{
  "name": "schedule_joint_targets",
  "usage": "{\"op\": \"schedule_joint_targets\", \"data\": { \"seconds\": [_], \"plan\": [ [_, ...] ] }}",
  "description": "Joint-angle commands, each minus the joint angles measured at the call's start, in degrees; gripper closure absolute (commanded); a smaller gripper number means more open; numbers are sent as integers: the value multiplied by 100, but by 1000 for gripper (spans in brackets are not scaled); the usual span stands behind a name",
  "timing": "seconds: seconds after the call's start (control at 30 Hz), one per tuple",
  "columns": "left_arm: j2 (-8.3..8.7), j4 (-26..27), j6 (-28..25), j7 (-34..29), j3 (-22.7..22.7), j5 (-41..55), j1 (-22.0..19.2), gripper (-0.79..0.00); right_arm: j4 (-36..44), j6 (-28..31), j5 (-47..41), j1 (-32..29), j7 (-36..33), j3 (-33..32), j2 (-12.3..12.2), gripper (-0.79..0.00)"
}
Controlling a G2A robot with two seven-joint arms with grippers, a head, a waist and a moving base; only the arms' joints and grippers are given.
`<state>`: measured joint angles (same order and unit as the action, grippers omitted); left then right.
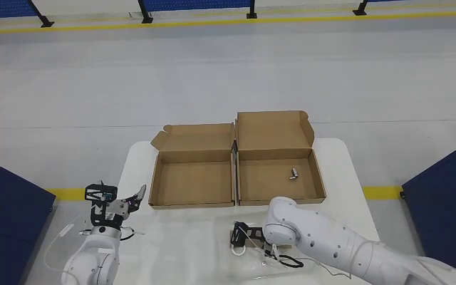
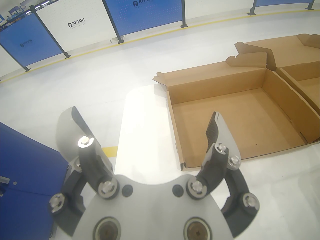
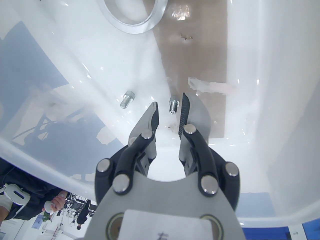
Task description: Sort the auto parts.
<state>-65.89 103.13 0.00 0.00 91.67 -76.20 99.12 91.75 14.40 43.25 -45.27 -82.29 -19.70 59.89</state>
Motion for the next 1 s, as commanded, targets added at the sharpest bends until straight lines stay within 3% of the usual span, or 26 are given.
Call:
{"op": "schedule_joint_targets", "data": {
  "seconds": [0.0,0.17,0.37,0.77,0.97],
  "plan": [
    [0,0,0,0,0,0,0,-785,-9,-5,12,-6,-17,-6,11,0],
    [0,0,0,0,0,0,0,-785,181,-157,-6,-14,-183,-164,-28,0],
    [0,0,0,0,0,0,0,-785,705,-257,-38,-103,-571,-430,-241,0],
    [0,0,0,0,0,0,0,-785,707,-258,-34,-108,-529,-440,-242,0],
    [0,0,0,0,0,0,0,-785,687,269,-1285,-275,-251,-1373,-535,0]
  ]
}}
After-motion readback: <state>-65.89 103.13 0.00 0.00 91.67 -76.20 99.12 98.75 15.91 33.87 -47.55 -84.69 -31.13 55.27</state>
